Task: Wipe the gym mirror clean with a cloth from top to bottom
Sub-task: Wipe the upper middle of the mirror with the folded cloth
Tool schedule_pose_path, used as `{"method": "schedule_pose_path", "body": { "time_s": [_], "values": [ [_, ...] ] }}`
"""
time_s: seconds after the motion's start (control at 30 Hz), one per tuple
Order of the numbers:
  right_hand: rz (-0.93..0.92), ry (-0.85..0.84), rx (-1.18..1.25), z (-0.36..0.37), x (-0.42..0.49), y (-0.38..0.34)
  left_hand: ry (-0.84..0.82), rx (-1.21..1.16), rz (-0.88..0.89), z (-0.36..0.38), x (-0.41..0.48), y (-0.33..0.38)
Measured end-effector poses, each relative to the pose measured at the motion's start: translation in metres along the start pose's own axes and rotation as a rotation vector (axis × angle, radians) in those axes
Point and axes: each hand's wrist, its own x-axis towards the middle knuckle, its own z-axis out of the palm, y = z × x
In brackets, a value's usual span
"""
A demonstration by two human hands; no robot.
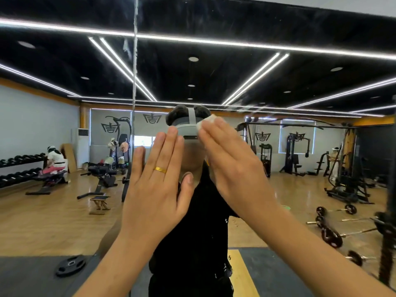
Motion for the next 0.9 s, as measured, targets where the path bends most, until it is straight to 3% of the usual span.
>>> {"method": "schedule_pose_path", "body": {
  "time_s": [0.07,0.13,0.33,0.5,0.6,0.8,0.9],
  "values": [
    [-0.076,-0.059,-0.028,-0.006,0.003,0.007,0.001,0.002,0.007,0.000,0.001,0.000],
    [-0.057,0.001,-0.084,-0.014,0.015,0.018,0.008,0.002,0.008,0.001,0.001,-0.001],
    [0.283,0.302,-0.061,-0.022,0.049,0.030,0.026,-0.030,0.012,0.001,0.001,-0.001],
    [-0.011,0.077,0.011,0.012,0.010,-0.013,0.027,-0.011,0.009,0.001,0.001,0.000],
    [-0.126,-0.038,0.002,0.002,0.004,0.000,0.023,-0.016,0.014,0.001,0.001,0.000],
    [0.151,0.221,0.024,-0.005,0.031,0.006,0.036,-0.020,0.017,0.001,0.001,-0.001],
    [0.139,0.184,0.112,0.010,0.022,-0.016,0.041,-0.045,0.015,0.002,0.001,0.000]
  ]
}}
